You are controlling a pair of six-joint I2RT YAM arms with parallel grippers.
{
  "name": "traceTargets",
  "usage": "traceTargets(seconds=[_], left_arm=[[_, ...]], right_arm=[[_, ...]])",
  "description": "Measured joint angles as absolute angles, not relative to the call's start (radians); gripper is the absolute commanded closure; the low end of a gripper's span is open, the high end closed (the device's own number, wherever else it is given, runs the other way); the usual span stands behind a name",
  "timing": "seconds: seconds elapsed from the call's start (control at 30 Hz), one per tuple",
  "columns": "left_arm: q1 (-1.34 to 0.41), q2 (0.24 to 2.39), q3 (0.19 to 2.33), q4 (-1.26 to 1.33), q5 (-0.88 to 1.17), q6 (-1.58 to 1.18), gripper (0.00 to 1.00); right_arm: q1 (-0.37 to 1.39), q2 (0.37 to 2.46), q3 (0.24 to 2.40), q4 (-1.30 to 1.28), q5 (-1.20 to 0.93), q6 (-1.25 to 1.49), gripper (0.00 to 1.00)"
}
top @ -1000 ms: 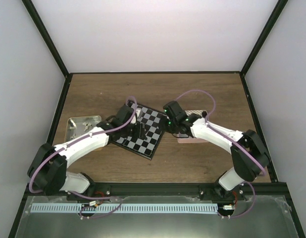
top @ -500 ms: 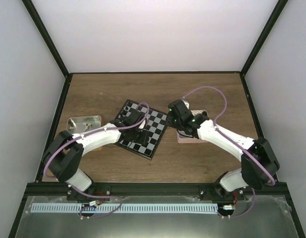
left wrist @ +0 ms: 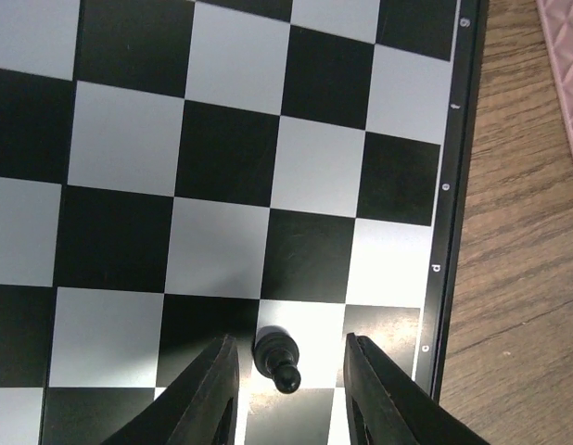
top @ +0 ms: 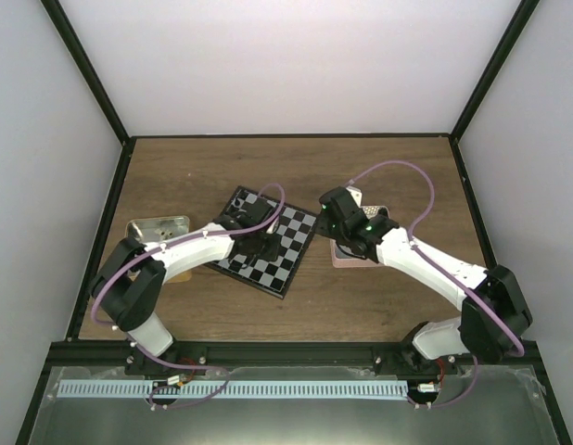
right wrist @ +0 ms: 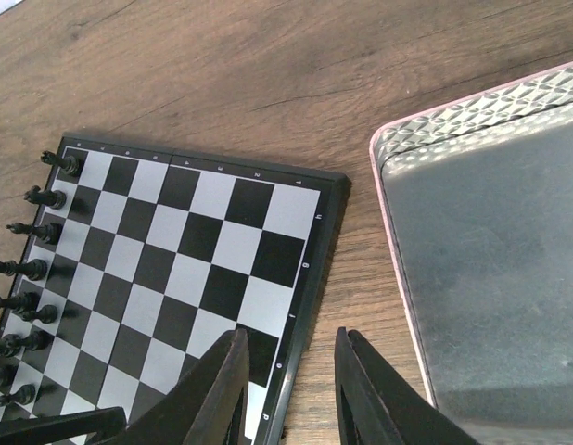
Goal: Set up the chess pieces on the board
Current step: Pick up the chess piece from the chessboard.
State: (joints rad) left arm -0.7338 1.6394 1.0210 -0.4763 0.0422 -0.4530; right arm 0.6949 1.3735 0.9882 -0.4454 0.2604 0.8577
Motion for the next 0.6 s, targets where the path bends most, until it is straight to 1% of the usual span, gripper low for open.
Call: traceTargets(seconds=[0.13, 0.27, 0.53, 0.6], left_arm=[[-0.734, 1.661, 1.025, -0.487, 0.043, -0.453, 0.65], [-0.734, 1.684, 1.025, -0.501, 0.046, -0.453, 0.69], [-0.734, 1.688, 1.028, -0.511, 0.046, -0.443, 0.86], [-0.734, 1.688, 1.031, -0.513, 0.044, -0.44, 0.88]], right_arm=[[0.695, 1.369, 0.978, -0.446, 0.266, 0.858, 0.73], [0.695, 1.369, 0.978, -0.447, 0.266, 0.858, 0.73], [0.695, 1.369, 0.978, -0.447, 0.269, 0.857, 0.74], [0.695, 1.369, 0.978, -0.447, 0.272, 0.856, 0.74]])
